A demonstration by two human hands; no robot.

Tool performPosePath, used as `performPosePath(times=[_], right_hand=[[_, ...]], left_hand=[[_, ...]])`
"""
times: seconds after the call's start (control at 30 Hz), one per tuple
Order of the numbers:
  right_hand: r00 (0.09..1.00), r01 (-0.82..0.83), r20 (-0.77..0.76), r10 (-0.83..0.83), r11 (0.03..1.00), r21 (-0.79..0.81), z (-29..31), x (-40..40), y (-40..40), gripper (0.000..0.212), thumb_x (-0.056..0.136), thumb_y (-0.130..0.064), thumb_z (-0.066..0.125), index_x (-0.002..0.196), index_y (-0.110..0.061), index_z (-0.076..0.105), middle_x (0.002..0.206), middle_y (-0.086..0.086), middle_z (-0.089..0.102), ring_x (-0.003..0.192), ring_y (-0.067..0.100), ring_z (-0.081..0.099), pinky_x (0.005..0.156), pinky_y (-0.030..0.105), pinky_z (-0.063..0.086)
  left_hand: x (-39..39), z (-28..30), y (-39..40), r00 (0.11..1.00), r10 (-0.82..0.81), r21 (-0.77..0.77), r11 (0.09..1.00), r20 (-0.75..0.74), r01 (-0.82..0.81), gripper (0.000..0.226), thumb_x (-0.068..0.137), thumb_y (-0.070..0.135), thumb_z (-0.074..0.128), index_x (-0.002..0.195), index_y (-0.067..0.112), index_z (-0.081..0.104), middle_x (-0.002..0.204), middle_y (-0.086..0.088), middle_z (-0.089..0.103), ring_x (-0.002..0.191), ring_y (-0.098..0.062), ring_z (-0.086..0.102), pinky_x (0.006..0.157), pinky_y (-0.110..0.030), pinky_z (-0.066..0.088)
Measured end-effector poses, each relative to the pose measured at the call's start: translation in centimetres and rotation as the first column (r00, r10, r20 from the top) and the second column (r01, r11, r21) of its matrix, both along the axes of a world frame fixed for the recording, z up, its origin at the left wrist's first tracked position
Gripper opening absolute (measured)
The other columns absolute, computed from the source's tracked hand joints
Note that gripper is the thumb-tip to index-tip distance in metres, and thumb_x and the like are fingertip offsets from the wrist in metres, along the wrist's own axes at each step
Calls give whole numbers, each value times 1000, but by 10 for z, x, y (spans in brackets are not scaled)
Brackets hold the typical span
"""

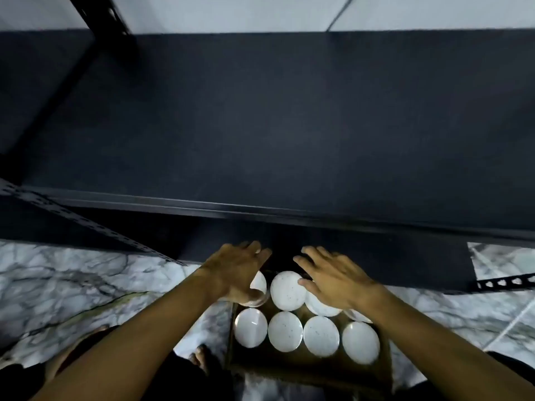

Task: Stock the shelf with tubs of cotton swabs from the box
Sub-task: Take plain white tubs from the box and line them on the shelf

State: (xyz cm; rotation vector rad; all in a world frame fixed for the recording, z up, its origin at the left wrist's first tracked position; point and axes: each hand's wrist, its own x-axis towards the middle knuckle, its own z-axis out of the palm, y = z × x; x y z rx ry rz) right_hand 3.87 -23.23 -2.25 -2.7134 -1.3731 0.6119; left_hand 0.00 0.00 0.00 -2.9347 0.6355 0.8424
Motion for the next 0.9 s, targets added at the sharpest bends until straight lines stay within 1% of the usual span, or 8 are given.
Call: performPosePath(times=[0.13, 0.3, 0.4, 0.53, 0.6, 0.7, 0.77, 0.9], right_hand=[[1000, 12, -5, -12, 999, -30, -42, 9, 10, 58, 98, -47, 32, 147, -19, 19, 151, 7, 23, 130, 24, 36, 96, 37, 42], [998, 39, -54, -41, 998, -48, -72, 2, 21, 68, 94, -50, 42, 149, -19, 15, 150, 7, 24, 129, 25, 35, 97, 39, 41], [990, 88, -101, -98, 992, -95, -87, -11, 27, 79, 88, -55, 49, 148, -20, 13, 148, 9, 24, 130, 27, 32, 100, 41, 39], [970, 173, -144, -194, 974, -143, -110, -24, 36, 99, 76, -59, 62, 149, -22, 6, 151, 9, 18, 136, 28, 23, 106, 42, 32], [961, 208, -147, -233, 963, -169, -119, -32, 42, 106, 73, -58, 67, 150, -23, 3, 152, 10, 16, 136, 29, 22, 108, 42, 32], [953, 242, -141, -268, 954, -176, -129, -40, 52, 109, 73, -51, 71, 150, -24, 0, 152, 14, 15, 136, 31, 23, 108, 43, 34], [951, 264, -123, -285, 950, -165, -133, -43, 55, 107, 74, -46, 72, 150, -24, 0, 151, 15, 15, 135, 32, 24, 105, 41, 35], [949, 282, -110, -297, 950, -131, -136, -44, 53, 106, 70, -43, 75, 149, -23, 6, 144, 13, 24, 128, 30, 31, 97, 37, 41]], left_hand=[[9, -39, 8, 995, 69, 75, 995, -65, -64, 94, 76, 64, 64, 149, 23, 20, 140, -1, 40, 125, -21, 43, 96, -41, 43], [2, -76, 14, 990, 114, 79, 991, -84, -107, 106, 68, 67, 69, 150, 22, 19, 144, -1, 37, 128, -21, 41, 97, -40, 43], [-8, -92, 12, 985, 141, 89, 987, -97, -132, 112, 67, 67, 70, 151, 19, 15, 147, -2, 32, 131, -23, 36, 100, -43, 41], [-18, -116, 9, 972, 208, 106, 975, -107, -196, 127, 62, 71, 72, 154, 16, 4, 156, -6, 17, 140, -28, 25, 108, -45, 36], [-27, -128, 5, 961, 254, 97, 965, -105, -245, 130, 61, 69, 75, 154, 14, 2, 156, -8, 17, 141, -30, 24, 110, -44, 32], [-35, -144, -1, 942, 331, 84, 942, -58, -326, 128, 62, 64, 78, 152, 11, 4, 152, -11, 22, 137, -33, 29, 107, -46, 37], [-38, -150, -4, 931, 364, 91, 928, -13, -361, 121, 66, 57, 79, 151, 9, 8, 149, -12, 26, 133, -34, 34, 101, -46, 43], [-38, -153, -7, 929, 369, 90, 925, 13, -368, 110, 67, 48, 81, 148, 11, 16, 145, -12, 32, 128, -33, 38, 97, -45, 46]])
